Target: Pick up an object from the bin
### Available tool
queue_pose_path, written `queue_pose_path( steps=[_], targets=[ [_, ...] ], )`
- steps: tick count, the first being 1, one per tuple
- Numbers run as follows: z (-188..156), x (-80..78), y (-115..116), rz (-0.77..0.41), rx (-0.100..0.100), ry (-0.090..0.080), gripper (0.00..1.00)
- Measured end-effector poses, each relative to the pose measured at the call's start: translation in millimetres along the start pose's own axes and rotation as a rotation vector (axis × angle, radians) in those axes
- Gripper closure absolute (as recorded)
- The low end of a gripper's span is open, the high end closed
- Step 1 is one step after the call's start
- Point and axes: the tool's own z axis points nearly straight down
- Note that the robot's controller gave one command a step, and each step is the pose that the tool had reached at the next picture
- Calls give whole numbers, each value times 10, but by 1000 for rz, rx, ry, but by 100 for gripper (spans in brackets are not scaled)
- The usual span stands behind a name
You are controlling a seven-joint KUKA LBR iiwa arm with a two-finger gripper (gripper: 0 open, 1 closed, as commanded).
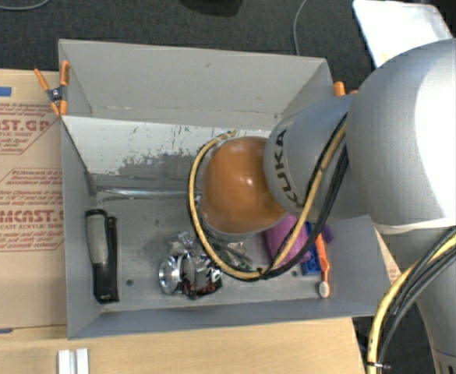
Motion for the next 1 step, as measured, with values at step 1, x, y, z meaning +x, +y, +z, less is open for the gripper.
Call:
queue_pose_path(
  steps=[1],
  targets=[
    [5, 16, -49, -17, 0, -1, 100]
  ],
)
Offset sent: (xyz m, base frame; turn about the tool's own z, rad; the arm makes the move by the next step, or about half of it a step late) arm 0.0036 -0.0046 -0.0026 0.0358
